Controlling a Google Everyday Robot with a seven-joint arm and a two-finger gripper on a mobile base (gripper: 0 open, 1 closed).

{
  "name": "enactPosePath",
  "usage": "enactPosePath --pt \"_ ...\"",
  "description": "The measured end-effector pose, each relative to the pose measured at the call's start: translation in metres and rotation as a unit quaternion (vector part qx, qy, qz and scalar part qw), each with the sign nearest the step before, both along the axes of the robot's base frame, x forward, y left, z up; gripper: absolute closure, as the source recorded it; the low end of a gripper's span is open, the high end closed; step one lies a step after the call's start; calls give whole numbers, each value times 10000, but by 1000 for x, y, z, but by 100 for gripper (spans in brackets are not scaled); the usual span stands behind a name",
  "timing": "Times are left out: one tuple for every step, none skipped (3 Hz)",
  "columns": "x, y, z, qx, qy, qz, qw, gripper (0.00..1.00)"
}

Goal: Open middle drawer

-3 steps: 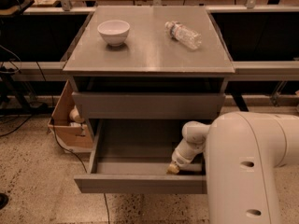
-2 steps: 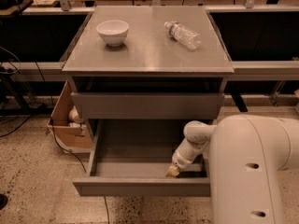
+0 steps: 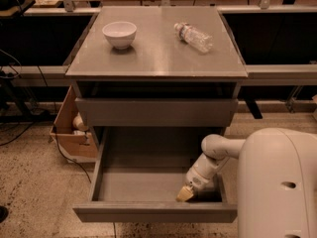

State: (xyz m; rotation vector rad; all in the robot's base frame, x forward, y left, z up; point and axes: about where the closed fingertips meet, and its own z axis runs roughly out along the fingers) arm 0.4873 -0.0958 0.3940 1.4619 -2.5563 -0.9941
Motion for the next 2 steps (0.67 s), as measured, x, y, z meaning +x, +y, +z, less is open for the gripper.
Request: enactPosePath --pt "-27 -1 -11 34 416 27 9991 100" --pt "-56 -1 -18 49 796 82 9968 100"
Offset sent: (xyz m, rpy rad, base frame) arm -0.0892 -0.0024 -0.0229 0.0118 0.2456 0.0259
